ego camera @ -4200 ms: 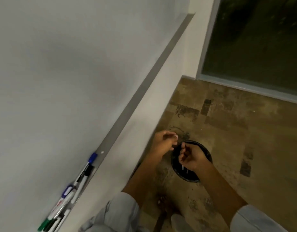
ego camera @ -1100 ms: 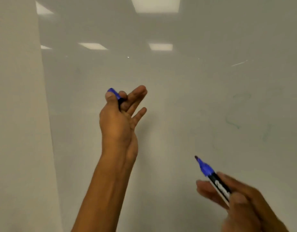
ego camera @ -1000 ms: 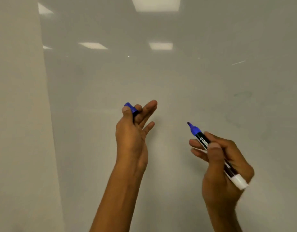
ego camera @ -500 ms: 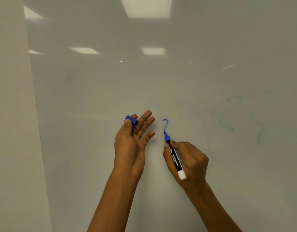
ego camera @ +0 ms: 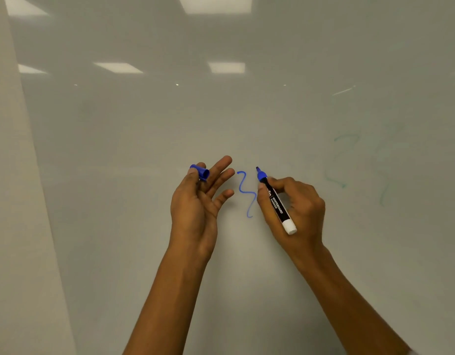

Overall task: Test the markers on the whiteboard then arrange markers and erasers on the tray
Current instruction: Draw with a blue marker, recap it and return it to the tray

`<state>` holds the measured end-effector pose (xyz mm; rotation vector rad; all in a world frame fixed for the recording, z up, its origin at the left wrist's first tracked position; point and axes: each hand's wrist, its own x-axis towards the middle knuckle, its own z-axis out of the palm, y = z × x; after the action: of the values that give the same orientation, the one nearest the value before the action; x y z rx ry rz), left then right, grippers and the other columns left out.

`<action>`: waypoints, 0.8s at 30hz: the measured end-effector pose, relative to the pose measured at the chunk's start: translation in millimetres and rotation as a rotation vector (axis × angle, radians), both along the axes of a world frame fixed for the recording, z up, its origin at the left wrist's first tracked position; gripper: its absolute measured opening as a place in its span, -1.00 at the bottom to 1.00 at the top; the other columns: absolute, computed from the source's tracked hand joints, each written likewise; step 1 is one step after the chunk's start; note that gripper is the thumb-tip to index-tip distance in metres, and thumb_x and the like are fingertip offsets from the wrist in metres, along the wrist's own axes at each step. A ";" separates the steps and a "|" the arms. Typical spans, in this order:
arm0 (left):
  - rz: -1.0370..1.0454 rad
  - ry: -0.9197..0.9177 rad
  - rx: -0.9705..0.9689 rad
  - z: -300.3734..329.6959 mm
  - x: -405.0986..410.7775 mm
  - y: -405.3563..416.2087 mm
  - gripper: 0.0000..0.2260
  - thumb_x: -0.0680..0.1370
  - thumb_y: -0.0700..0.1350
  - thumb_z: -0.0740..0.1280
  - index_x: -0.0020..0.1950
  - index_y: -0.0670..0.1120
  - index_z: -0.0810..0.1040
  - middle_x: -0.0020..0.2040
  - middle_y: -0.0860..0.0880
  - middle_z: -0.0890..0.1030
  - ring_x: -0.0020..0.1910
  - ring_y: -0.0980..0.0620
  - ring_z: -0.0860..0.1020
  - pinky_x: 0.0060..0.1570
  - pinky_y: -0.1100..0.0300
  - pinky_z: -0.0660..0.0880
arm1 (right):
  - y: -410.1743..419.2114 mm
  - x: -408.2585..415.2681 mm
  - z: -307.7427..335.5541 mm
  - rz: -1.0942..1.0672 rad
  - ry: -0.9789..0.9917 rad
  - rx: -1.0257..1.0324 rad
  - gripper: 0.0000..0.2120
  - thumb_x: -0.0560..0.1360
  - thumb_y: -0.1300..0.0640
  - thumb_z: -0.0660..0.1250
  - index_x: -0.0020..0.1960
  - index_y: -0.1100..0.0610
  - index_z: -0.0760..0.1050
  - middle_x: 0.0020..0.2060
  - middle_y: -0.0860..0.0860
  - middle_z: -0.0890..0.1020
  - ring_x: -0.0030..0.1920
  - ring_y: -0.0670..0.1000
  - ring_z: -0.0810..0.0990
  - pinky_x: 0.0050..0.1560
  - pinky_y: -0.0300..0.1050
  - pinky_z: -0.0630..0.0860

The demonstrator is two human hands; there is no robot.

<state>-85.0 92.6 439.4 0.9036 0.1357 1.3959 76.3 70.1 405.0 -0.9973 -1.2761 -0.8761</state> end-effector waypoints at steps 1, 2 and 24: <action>-0.004 0.007 0.004 -2.0 -0.2 -0.4 -0.83 0.67 -0.05 0.10 0.02 -0.05 0.45 0.08 -0.11 0.71 0.05 -0.04 0.68 -0.05 0.07 0.56 | -1.2 1.9 -6.8 0.016 0.032 -0.020 -0.77 0.50 0.05 0.39 -0.12 0.23 0.63 -0.28 0.05 0.68 -0.32 0.05 0.62 -0.21 0.04 0.56; -0.007 0.020 0.007 -4.8 -1.3 -0.6 -0.83 0.67 -0.05 0.10 0.04 -0.06 0.45 0.08 -0.11 0.71 0.03 -0.03 0.68 -0.07 0.09 0.57 | -4.7 4.9 -17.7 0.033 0.077 -0.037 -0.79 0.49 0.06 0.40 -0.14 0.22 0.63 -0.29 0.04 0.68 -0.31 0.06 0.61 -0.20 0.07 0.56; -0.118 0.001 -0.319 -108.2 -32.3 -38.6 -0.78 0.66 -0.16 0.14 0.21 -0.14 0.52 0.03 -0.25 0.69 -0.03 -0.13 0.70 -0.07 0.05 0.66 | -52.0 -85.2 -108.1 0.710 0.505 -0.294 -0.87 0.33 -0.02 0.46 -0.17 -0.04 0.55 -0.32 -0.07 0.68 -0.35 0.01 0.69 -0.34 -0.22 0.61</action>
<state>-117.3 54.0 331.2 0.6372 0.2926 1.2214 -8.9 18.1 296.9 -0.8224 -1.2006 0.1123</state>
